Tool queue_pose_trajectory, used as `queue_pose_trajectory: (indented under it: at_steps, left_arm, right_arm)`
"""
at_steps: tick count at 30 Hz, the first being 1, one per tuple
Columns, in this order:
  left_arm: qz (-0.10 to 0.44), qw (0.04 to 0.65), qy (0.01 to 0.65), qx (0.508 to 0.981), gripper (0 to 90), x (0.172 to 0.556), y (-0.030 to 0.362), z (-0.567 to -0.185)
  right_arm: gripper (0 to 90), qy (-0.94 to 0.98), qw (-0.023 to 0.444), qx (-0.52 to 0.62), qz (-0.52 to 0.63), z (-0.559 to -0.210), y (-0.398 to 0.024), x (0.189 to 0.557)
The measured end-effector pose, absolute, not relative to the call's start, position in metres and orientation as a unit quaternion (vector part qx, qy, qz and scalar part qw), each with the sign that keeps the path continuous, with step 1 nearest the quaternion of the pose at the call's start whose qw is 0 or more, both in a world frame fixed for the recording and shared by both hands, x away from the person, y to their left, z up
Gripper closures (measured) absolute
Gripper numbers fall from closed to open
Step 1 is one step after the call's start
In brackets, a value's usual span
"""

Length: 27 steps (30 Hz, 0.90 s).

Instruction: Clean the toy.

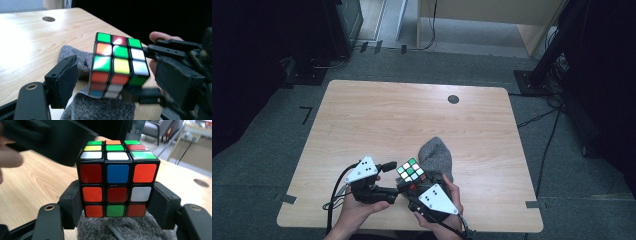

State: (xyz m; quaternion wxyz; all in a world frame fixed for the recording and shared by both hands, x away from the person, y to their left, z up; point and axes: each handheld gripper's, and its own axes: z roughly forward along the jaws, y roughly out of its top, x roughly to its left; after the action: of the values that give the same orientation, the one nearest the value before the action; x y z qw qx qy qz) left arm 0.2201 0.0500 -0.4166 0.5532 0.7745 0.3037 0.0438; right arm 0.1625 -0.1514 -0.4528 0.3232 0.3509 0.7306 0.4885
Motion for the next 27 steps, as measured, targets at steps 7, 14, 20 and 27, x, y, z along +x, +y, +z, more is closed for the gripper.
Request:
queue_pose_trajectory:
  at_steps: [7,14,20,27]
  left_arm:
    - [0.043,0.517,0.318,0.794,24.6,0.221,0.043,-0.417]
    - [0.052,0.499,0.316,0.805,32.3,0.220,0.042,-0.417]
    - [0.035,0.509,0.321,0.798,34.0,0.223,0.049,-0.416]
    - [0.004,0.533,0.328,0.780,34.1,0.228,0.059,-0.413]
  right_arm:
    - [35.1,0.740,0.339,0.328,0.479,-0.454,-0.140,0.158]
    - [35.0,0.741,0.348,0.329,0.471,-0.456,-0.139,0.157]
    - [34.3,0.738,0.345,0.323,0.482,-0.456,-0.138,0.157]
    - [32.9,0.748,0.366,0.308,0.460,-0.461,-0.136,0.157]
